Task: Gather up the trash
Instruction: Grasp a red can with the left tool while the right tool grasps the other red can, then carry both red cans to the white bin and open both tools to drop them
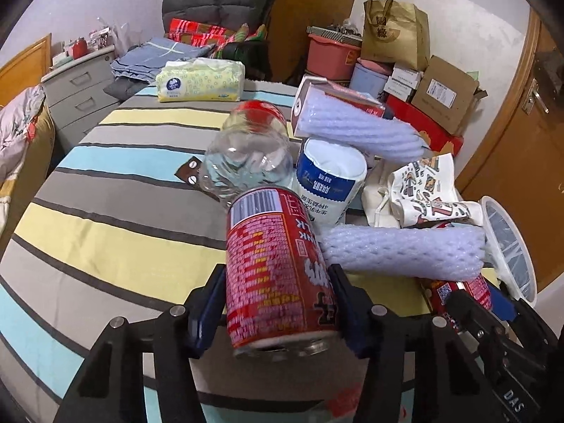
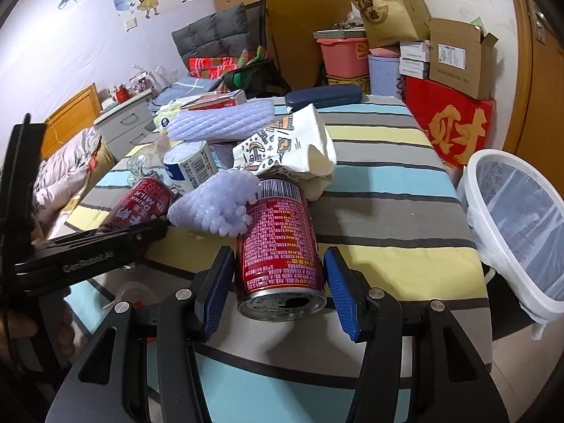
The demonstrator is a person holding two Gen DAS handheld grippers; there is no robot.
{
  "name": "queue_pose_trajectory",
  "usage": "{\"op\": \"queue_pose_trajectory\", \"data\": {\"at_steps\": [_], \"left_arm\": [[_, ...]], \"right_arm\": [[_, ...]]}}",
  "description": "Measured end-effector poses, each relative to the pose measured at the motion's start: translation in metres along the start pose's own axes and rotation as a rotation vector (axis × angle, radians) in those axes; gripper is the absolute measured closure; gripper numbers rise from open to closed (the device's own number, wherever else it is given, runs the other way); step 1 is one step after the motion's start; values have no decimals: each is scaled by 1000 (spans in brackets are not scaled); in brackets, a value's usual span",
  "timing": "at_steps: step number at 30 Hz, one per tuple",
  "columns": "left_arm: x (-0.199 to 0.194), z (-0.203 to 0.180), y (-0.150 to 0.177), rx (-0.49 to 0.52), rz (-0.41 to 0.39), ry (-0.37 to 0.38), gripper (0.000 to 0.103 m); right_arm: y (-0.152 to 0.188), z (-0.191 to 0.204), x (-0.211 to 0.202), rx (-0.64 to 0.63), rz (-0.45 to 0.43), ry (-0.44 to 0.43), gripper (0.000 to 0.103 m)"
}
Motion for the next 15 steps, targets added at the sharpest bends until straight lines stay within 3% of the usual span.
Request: {"op": "queue_pose_trajectory", "data": {"at_steps": [15], "left_arm": [[-28,-12,12,26,-42,-14,50]], "right_arm": [[3,-29,-25,10,-36,97,49]]}}
Point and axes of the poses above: each gripper's, at about its wrist camera, not at the fingertips, and x roughly the way its jaws point, z to its left, y to its underside, the point moved 6 cm from there along x, roughly the way its jaws point, and after that the axes turned 12 degrees about y, right-handed, at the moved point
